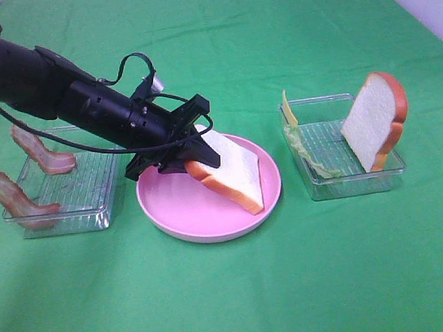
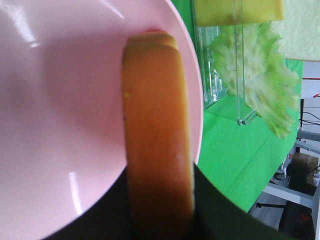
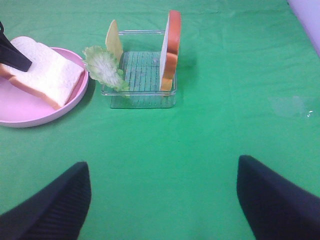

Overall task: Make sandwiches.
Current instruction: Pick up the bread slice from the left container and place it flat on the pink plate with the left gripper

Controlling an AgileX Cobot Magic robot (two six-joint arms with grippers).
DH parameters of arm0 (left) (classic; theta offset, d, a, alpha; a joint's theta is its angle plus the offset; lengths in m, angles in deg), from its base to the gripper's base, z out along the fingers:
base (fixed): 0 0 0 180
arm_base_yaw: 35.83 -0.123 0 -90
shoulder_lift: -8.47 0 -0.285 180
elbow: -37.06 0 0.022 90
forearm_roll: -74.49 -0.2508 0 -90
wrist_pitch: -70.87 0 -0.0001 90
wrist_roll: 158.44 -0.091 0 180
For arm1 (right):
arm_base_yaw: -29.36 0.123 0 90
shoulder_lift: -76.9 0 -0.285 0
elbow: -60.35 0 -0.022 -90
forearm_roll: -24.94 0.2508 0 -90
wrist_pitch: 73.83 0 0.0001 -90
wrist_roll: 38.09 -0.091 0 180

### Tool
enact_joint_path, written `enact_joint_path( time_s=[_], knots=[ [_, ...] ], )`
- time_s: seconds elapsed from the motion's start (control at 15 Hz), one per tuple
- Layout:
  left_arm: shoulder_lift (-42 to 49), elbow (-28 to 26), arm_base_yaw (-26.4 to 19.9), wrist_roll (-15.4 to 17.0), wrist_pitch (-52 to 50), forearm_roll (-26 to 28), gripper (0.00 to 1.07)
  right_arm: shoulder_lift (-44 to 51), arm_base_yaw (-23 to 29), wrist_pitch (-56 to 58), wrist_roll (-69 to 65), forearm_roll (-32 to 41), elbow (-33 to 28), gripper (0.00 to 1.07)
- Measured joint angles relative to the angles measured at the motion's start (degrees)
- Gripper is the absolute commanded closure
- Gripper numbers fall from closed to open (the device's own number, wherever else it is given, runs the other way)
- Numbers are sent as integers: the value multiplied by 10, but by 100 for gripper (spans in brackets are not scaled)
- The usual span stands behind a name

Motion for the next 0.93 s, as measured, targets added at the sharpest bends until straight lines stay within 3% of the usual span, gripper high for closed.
enact_joint_path(
  time_s=[0.13, 0.2, 0.33, 0.4, 0.73, 0.93],
  knots=[
    [-3, 0, 0, 4, 3, 1, 90, 0, 0, 0, 0, 0, 0, 31],
    [-3, 0, -1, 4, 23, -6, 51, 0, 0, 0, 0, 0, 0, 31],
    [-4, -2, -1, 5, 51, -28, 25, 0, 0, 0, 0, 0, 0, 31],
    [-5, -9, -1, 5, 68, -47, 20, 0, 0, 0, 0, 0, 0, 31],
    [-5, -89, -1, 10, 160, -167, 19, 0, 0, 0, 0, 0, 0, 31],
    [-5, -151, -1, 84, 215, -256, 19, 0, 0, 0, 0, 0, 0, 31]
  ],
)
